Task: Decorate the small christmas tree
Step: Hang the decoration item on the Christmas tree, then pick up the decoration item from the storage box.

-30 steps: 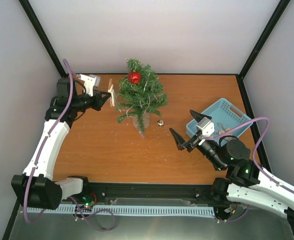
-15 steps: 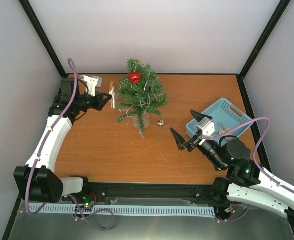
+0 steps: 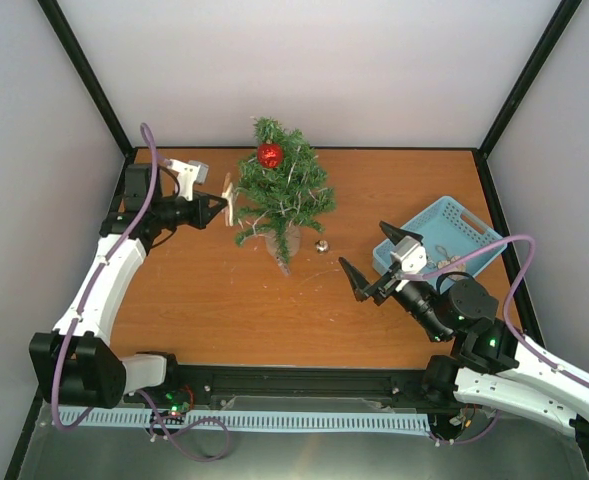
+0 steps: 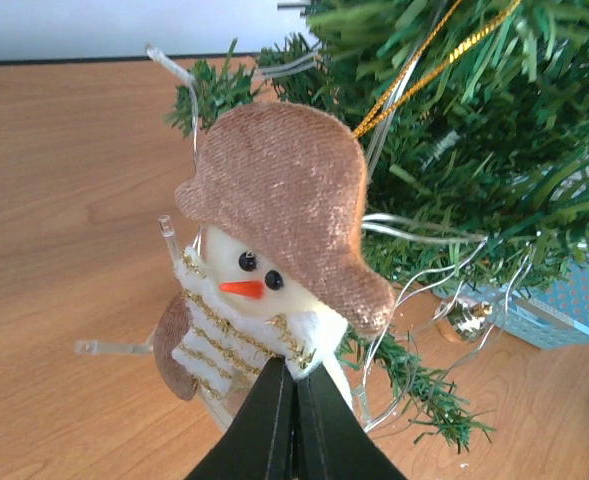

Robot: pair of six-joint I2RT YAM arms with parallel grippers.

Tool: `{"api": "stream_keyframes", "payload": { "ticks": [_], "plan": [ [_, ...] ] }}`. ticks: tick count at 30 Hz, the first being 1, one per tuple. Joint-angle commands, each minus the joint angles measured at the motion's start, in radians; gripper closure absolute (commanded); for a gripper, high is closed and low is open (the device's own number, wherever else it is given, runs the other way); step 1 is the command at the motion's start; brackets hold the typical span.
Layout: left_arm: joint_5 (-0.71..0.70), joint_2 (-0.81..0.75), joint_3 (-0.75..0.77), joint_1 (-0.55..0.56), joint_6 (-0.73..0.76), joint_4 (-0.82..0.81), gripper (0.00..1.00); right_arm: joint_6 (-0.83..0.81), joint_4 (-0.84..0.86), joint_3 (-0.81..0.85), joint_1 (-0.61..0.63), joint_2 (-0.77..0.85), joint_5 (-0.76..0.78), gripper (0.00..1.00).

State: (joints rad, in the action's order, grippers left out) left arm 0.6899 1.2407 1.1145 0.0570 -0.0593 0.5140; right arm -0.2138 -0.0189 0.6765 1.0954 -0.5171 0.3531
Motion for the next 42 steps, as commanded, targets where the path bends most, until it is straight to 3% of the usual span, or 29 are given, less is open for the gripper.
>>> {"api": "stream_keyframes", "payload": {
  "ticks": [1, 6, 12, 20, 23, 24, 25, 26, 33, 38, 42],
  "plan": [
    [0.028, -0.006, -0.011, -0.008, 0.023, -0.025, 0.99, -0.007, 0.013, -0.008, 0.006, -0.001, 0.012, 0.00],
    [0.022, -0.010, -0.009, -0.008, 0.020, -0.022, 0.99, -0.007, 0.013, -0.006, 0.006, -0.004, 0.011, 0.00],
    [0.034, -0.027, -0.004, -0.008, 0.005, -0.021, 0.77, -0.007, 0.013, -0.005, 0.006, -0.013, 0.012, 0.00],
    [0.059, -0.083, -0.020, -0.007, -0.035, -0.033, 0.54, -0.011, 0.001, -0.007, 0.006, -0.014, 0.031, 0.00],
    [0.060, -0.124, -0.032, -0.007, -0.073, -0.049, 0.34, 0.005, -0.021, -0.005, 0.006, -0.017, 0.043, 0.00],
    [0.054, -0.148, -0.036, -0.008, -0.084, -0.052, 0.23, 0.007, -0.026, -0.006, 0.006, -0.019, 0.056, 0.00],
    [0.040, -0.167, -0.040, -0.008, -0.091, -0.055, 0.06, 0.001, -0.033, -0.006, 0.006, -0.023, 0.080, 0.00],
    [0.015, -0.191, -0.047, -0.008, -0.098, -0.059, 0.01, -0.006, -0.041, -0.004, 0.006, -0.029, 0.119, 0.00],
    [-0.155, -0.406, -0.156, -0.008, -0.134, -0.135, 0.00, -0.048, -0.131, 0.127, -0.036, -0.123, 0.422, 0.00],
    [-0.162, -0.485, -0.308, -0.008, -0.213, -0.207, 0.00, -0.003, -0.270, 0.242, -0.256, -0.254, 0.305, 0.00],
    [-0.026, -0.483, -0.354, -0.008, -0.195, -0.224, 0.00, 0.026, -0.339, 0.287, -0.478, -0.340, 0.230, 0.00]
  ]
}}
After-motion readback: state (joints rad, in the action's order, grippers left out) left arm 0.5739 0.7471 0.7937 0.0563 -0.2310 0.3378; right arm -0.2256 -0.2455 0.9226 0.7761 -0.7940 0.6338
